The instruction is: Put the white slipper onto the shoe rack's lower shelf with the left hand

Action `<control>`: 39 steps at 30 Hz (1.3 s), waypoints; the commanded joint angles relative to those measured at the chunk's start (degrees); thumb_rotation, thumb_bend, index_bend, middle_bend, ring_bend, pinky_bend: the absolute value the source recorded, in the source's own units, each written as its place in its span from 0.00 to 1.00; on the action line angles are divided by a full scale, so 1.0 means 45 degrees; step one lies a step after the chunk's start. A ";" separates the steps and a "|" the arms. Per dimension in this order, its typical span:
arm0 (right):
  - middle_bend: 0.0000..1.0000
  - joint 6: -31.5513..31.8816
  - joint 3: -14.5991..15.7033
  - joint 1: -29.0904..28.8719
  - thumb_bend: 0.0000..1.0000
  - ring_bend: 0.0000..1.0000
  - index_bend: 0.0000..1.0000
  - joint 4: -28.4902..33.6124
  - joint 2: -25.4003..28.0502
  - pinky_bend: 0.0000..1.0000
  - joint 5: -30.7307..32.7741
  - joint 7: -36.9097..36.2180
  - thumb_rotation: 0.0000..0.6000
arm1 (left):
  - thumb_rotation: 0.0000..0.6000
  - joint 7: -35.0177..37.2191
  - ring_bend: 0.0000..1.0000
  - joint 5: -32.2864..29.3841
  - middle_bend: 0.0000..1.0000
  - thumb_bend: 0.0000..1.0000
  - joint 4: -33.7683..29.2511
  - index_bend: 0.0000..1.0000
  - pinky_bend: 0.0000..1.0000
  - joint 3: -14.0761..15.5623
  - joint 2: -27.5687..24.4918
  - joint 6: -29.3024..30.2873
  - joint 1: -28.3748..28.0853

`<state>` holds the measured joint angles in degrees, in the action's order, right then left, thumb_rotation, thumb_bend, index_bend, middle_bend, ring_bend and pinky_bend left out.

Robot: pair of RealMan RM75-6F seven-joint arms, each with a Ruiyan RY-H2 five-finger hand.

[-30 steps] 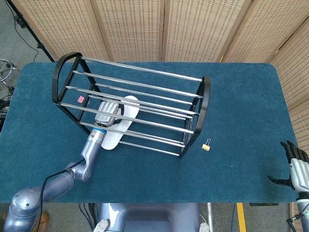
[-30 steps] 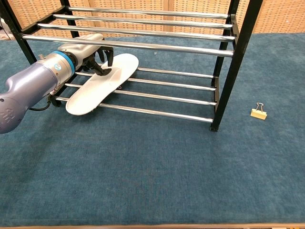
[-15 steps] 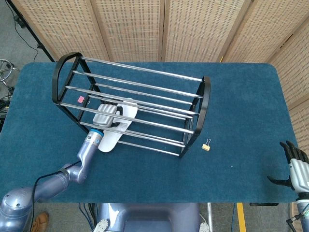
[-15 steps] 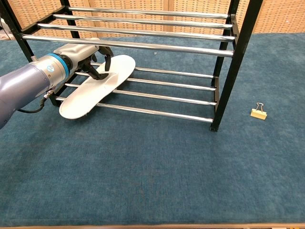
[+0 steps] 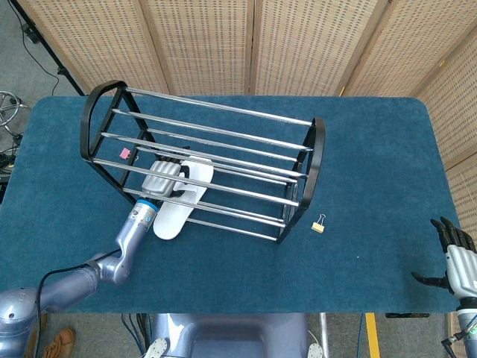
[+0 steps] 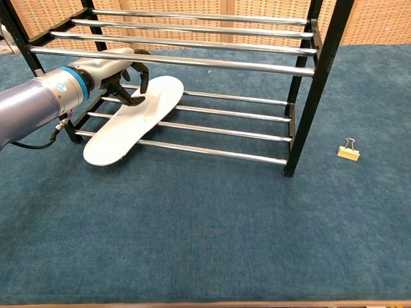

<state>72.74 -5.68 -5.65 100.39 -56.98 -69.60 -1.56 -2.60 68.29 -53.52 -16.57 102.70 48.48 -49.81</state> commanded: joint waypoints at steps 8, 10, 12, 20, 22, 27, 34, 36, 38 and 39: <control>0.00 0.0032 0.0027 0.0011 0.00 0.00 0.00 0.0051 0.0029 0.00 -0.0063 -0.0022 1.00 | 1.00 -0.0971 0.00 -0.0686 0.00 0.18 -0.1037 0.03 0.19 0.0020 -0.0615 -0.0263 0.0051; 0.00 0.0040 0.0031 0.0015 0.00 0.00 0.00 0.0061 0.0040 0.00 -0.0080 -0.0040 1.00 | 1.00 -0.1030 0.00 -0.0757 0.00 0.18 -0.1159 0.03 0.19 0.0034 -0.0666 -0.0263 0.0066; 0.00 0.0047 0.0035 0.0018 0.00 0.00 0.00 0.0065 0.0046 0.00 -0.0094 -0.0046 1.00 | 1.00 -0.1090 0.00 -0.0784 0.00 0.18 -0.1240 0.03 0.19 0.0056 -0.0713 -0.0247 0.0079; 0.00 0.0116 0.0058 0.0037 0.00 0.00 0.00 0.0106 0.0057 0.00 -0.0171 -0.0032 1.00 | 1.00 -0.1214 0.00 -0.0594 0.00 0.18 -0.2311 0.03 0.19 0.0414 -0.1359 -0.0083 0.0330; 0.00 0.0136 0.0069 0.0038 0.00 0.00 0.00 0.0136 0.0055 0.00 -0.0201 -0.0004 1.00 | 1.00 -0.1114 0.00 -0.0424 0.00 0.18 -0.2618 0.03 0.19 0.0535 -0.1539 -0.0025 0.0402; 0.00 0.0173 0.0088 0.0050 0.00 0.00 0.00 0.0191 0.0054 0.00 -0.0218 0.0054 1.00 | 1.00 -0.1180 0.00 -0.0157 0.00 0.18 -0.3114 0.04 0.19 0.0800 -0.1845 0.0111 0.0518; 0.00 0.0230 0.0110 0.0067 0.00 0.00 0.00 0.0275 0.0076 0.00 -0.0274 0.0098 1.00 | 1.00 -0.1506 0.00 0.0029 0.00 0.18 -0.3699 0.04 0.19 0.1054 -0.2123 0.0340 0.0633; 0.00 0.0227 0.0119 0.0064 0.00 0.00 0.00 0.0299 0.0088 0.00 -0.0298 0.0094 1.00 | 1.00 -0.1706 0.00 0.0104 0.00 0.18 -0.3827 0.04 0.19 0.1150 -0.2156 0.0476 0.0672; 0.00 0.0214 0.0130 0.0066 0.00 0.00 0.00 0.0317 0.0111 0.00 -0.0308 0.0074 1.00 | 1.00 -0.1908 0.00 0.0183 0.00 0.18 -0.3944 0.04 0.19 0.1265 -0.2160 0.0592 0.0714; 0.00 0.0211 0.0128 0.0067 0.00 0.00 0.00 0.0322 0.0120 0.00 -0.0309 0.0055 1.00 | 1.00 -0.1977 0.00 0.0206 0.00 0.18 -0.3994 0.04 0.19 0.1307 -0.2159 0.0635 0.0733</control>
<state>73.70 -5.11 -5.35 101.83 -56.45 -70.99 -1.30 -11.13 69.00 -71.18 -10.99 93.03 51.03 -46.67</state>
